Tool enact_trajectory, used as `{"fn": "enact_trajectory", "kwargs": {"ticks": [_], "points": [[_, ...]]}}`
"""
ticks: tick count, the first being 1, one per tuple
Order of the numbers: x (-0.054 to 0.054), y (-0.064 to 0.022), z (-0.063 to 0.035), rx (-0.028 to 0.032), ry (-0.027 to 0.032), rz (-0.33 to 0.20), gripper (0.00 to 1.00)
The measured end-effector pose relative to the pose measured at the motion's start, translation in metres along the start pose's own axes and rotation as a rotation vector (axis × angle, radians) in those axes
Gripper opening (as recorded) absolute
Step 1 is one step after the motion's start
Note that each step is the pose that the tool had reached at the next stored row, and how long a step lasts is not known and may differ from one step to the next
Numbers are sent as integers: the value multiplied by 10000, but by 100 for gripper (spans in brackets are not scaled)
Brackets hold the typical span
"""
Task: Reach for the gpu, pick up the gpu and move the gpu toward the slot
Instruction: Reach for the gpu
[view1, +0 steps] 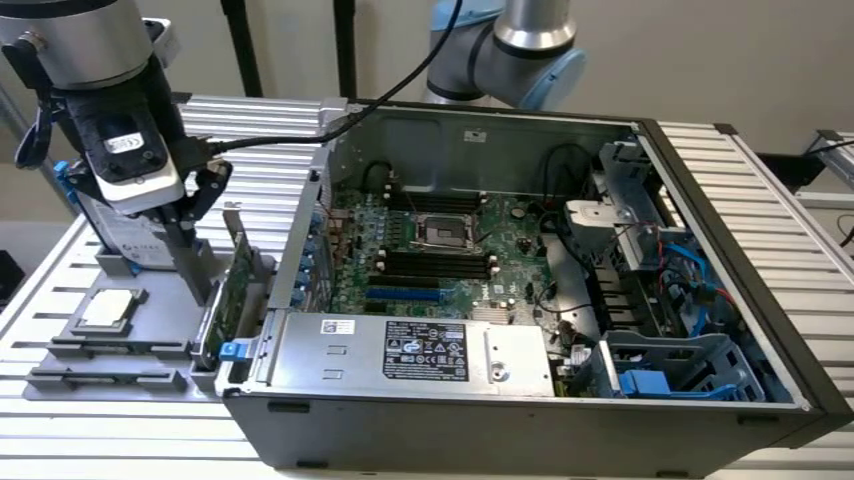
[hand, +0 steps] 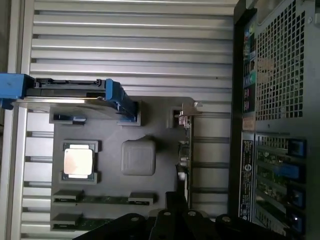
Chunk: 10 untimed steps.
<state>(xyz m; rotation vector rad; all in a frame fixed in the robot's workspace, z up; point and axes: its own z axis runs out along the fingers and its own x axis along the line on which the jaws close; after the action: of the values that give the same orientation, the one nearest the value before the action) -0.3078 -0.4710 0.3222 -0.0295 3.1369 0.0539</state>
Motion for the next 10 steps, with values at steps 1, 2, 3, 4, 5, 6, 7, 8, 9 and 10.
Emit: {"fn": "enact_trajectory", "kwargs": {"ticks": [1, 2, 3, 4, 5, 6, 7, 8, 9, 10], "points": [[-20, -12, 13, 4, -17, -1, 11], [-40, -24, 25, 9, -33, -2, 11], [-60, -35, 37, 16, -49, -2, 11], [-81, -42, 49, 26, -67, -3, 11], [-96, -45, 54, 28, -72, -2, 11], [-102, -45, 56, 27, -74, -3, 11], [-102, -45, 56, 27, -75, -2, 11], [-102, -45, 56, 27, -74, -2, 11], [-102, -46, 56, 28, -73, -3, 11], [-102, -45, 56, 28, -74, -3, 11]]}}
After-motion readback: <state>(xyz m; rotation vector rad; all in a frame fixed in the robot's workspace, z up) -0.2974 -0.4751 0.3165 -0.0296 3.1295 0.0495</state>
